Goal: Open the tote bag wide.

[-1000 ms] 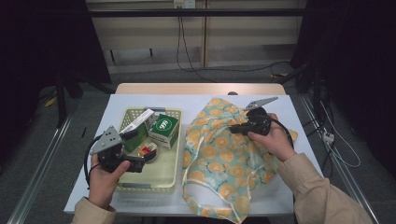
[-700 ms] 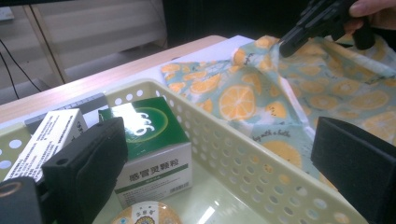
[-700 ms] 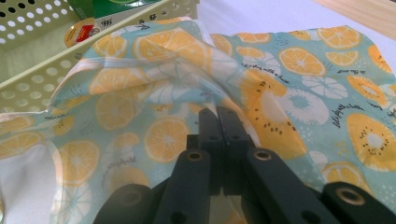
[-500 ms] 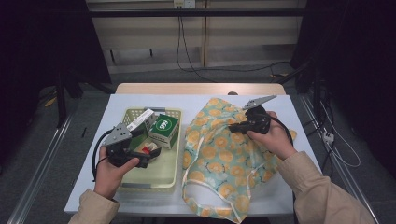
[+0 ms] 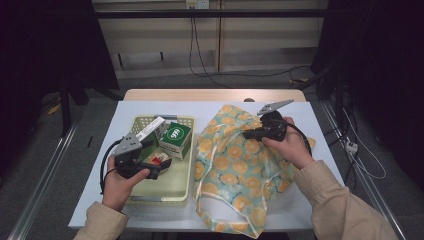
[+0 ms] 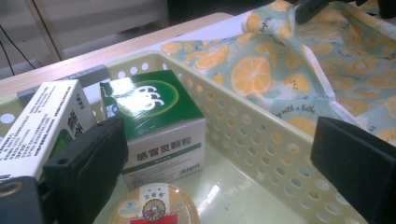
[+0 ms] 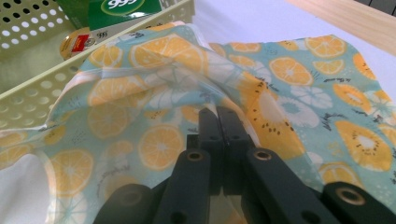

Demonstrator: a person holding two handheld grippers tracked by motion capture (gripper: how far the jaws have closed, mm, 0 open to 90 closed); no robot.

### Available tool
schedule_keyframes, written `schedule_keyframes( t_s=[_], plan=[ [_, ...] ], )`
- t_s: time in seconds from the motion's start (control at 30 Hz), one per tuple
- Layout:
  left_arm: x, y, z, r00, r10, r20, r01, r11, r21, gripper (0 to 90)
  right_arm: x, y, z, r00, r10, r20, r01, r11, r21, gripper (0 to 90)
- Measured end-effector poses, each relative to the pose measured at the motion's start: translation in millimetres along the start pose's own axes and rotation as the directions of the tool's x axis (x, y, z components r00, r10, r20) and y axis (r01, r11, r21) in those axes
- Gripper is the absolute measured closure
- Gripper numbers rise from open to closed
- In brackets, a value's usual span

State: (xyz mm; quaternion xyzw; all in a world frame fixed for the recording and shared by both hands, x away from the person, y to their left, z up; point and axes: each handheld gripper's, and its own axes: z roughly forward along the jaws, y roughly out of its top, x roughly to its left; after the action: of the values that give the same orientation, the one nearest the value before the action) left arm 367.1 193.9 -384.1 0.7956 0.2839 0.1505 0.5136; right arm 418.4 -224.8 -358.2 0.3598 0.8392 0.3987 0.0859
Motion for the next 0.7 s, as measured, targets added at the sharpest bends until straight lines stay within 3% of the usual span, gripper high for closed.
schedule_keyframes(
  t_s=[0.4, 0.57, 0.7],
  plan=[
    [-0.5, 0.7, 1.1, 0.9999, 0.013, 0.008, -0.013, 0.9999, 0.000, 3.8, -24.3, 7.9, 12.0, 0.9977, 0.042, 0.054, -0.042, 0.999, -0.007, 90.0],
    [1.6, -0.6, 0.3, 1.0000, 0.002, 0.007, -0.002, 1.0000, -0.005, 3.7, -43.0, 7.7, 11.7, 0.9904, 0.086, 0.108, -0.084, 0.996, -0.020, 90.0],
    [4.1, -3.5, -0.3, 1.0000, -0.004, 0.008, 0.004, 1.0000, -0.005, 3.7, -51.9, 6.4, 5.7, 0.9847, 0.122, 0.125, -0.118, 0.992, -0.041, 90.0]
  ],
)
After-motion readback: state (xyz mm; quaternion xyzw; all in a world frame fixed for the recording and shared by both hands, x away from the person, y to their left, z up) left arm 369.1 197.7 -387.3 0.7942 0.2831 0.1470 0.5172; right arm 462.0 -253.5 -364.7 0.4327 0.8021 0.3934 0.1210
